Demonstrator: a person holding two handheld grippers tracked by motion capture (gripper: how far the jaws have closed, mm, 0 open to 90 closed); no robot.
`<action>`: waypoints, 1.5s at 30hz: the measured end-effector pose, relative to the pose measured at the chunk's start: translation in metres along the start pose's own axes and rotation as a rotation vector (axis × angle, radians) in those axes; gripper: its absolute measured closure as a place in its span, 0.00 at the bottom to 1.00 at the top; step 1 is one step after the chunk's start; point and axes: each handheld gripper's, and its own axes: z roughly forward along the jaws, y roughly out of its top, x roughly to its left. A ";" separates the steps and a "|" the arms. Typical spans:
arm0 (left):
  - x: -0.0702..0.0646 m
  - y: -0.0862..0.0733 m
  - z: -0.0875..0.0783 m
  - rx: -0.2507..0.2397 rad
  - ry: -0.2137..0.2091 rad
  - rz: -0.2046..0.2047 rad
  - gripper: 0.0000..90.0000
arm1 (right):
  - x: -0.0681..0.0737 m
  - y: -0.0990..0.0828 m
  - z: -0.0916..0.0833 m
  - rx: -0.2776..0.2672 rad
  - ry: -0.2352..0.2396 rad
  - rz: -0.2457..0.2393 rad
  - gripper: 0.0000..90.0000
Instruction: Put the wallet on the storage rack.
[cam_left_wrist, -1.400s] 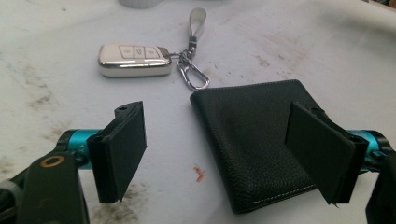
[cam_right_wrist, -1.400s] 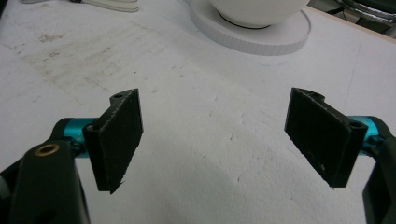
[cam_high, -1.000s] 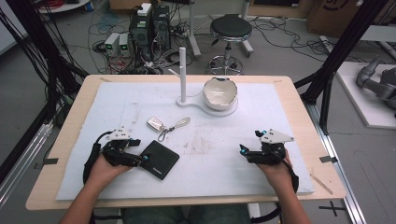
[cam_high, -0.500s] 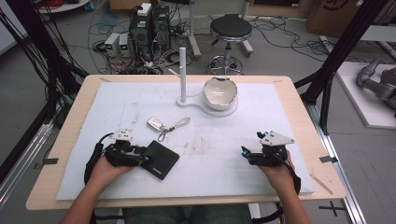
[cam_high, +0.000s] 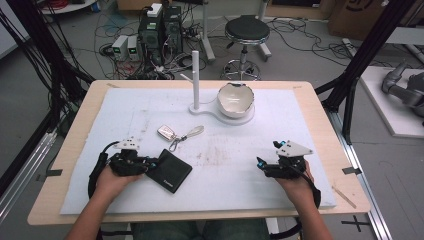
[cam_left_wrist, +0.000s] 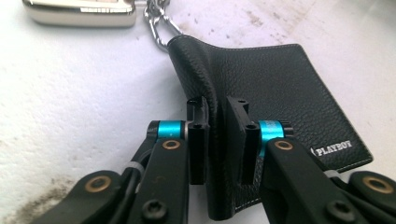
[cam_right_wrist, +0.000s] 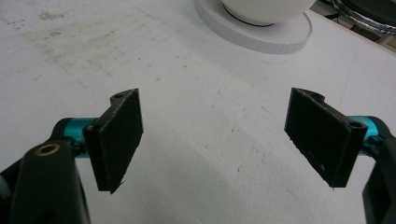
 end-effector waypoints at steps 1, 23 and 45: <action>-0.002 0.003 -0.003 -0.024 -0.004 0.007 0.90 | 0.000 0.000 0.000 -0.001 0.001 -0.002 0.22; -0.044 0.100 -0.016 -0.161 0.092 0.306 0.92 | 0.002 0.002 0.003 -0.007 0.006 -0.003 0.22; -0.051 0.234 0.035 -0.198 0.105 0.528 0.92 | 0.000 0.000 0.004 -0.007 0.003 0.023 0.22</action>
